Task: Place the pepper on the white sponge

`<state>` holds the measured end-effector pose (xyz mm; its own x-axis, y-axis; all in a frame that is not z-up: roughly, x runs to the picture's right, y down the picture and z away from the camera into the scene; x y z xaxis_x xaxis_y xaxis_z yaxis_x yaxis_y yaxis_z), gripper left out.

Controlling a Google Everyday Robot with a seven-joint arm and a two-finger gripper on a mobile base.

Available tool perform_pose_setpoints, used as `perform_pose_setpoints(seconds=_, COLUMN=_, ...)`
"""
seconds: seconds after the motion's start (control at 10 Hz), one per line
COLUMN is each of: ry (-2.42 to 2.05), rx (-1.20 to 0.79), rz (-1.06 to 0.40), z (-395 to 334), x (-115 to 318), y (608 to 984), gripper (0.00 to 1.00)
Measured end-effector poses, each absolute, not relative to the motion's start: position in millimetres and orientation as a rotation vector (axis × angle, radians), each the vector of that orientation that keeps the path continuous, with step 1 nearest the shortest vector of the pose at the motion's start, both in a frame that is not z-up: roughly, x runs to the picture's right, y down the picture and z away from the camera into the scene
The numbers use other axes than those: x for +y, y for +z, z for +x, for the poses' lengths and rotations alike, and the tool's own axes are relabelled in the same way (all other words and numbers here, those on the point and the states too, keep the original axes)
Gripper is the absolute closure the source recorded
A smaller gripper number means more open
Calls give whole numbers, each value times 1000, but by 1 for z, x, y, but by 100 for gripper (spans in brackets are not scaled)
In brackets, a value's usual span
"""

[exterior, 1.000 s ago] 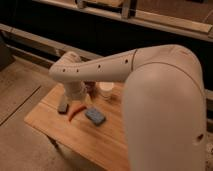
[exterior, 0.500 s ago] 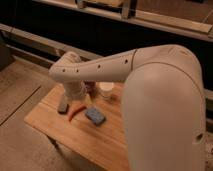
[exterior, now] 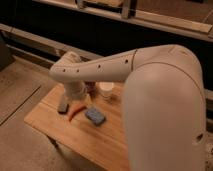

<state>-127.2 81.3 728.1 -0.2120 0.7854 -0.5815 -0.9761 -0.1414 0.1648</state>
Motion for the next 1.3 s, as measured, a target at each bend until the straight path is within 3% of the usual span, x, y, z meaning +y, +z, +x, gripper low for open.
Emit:
perform_pose_setpoints(seconds=0.8, ry=1701, rx=607, rz=-422, z=-127, x=80, y=729, gripper=35)
perform_pose_setpoints(seconds=1.3, ry=1700, rx=637, rz=-441, z=-112, x=80, y=754, gripper=35)
